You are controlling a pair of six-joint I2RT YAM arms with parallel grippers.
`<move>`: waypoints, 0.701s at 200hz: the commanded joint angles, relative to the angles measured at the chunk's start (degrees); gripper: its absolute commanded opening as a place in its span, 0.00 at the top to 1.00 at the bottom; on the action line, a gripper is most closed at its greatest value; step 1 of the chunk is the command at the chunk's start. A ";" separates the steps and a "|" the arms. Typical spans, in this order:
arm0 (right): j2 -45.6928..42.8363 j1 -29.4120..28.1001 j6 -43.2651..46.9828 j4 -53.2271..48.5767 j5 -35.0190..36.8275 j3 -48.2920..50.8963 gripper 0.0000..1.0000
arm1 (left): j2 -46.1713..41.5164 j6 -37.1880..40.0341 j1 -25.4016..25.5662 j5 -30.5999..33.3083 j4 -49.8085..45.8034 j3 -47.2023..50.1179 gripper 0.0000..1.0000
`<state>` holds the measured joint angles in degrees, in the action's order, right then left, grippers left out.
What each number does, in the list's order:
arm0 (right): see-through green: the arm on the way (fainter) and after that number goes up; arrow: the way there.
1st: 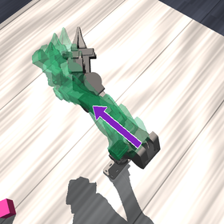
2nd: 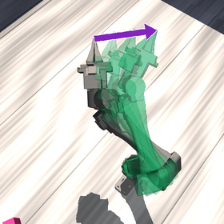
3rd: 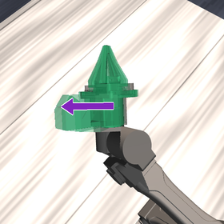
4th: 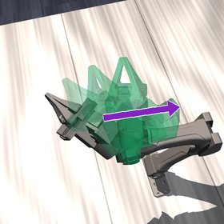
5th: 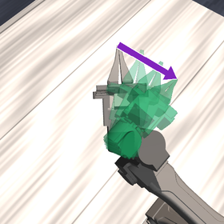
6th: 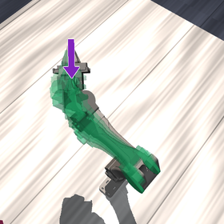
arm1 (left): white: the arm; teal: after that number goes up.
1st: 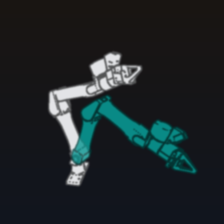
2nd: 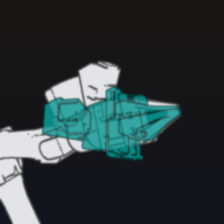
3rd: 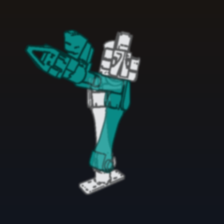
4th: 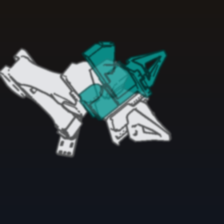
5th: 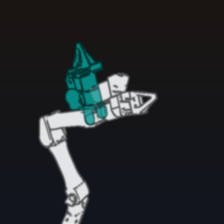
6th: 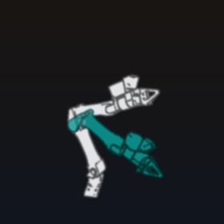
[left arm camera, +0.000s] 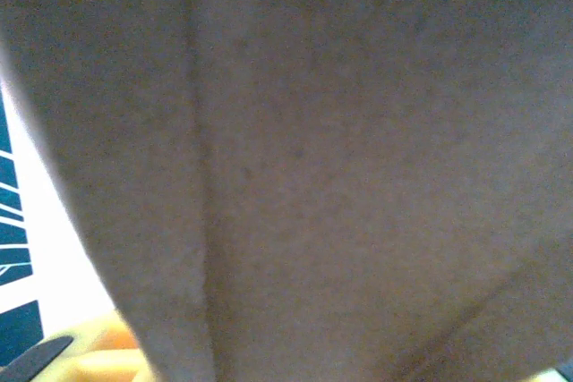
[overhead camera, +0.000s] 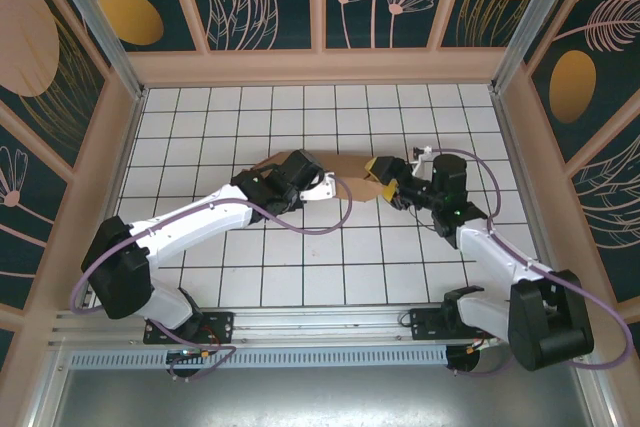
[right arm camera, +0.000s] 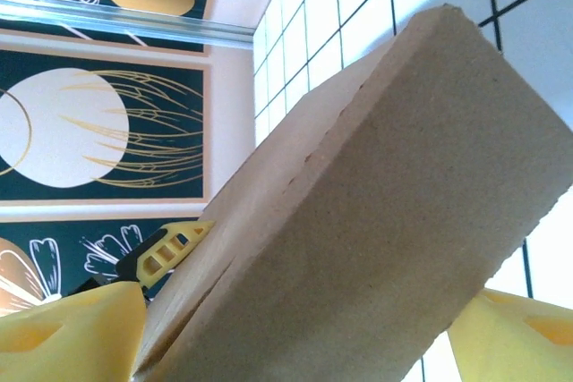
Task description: Fold the paper box
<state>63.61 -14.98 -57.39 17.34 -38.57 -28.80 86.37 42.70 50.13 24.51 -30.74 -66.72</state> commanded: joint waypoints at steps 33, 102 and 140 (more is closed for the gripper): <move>-3.97 3.05 18.24 -9.73 9.84 3.23 0.16 | 1.64 -8.88 -2.50 2.60 -15.53 -3.84 0.61; -4.74 3.77 24.57 -17.32 18.95 -0.31 0.15 | 5.63 -9.78 -2.49 -2.40 -16.88 -6.86 0.64; -3.69 3.79 24.87 -17.77 23.08 -2.11 0.14 | 8.26 -10.32 -1.49 -5.29 -21.85 -12.08 0.64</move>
<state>59.46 -11.60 -34.52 0.91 -20.53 -28.40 93.03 34.20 47.44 24.36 -47.46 -75.75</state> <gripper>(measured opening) 0.854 0.410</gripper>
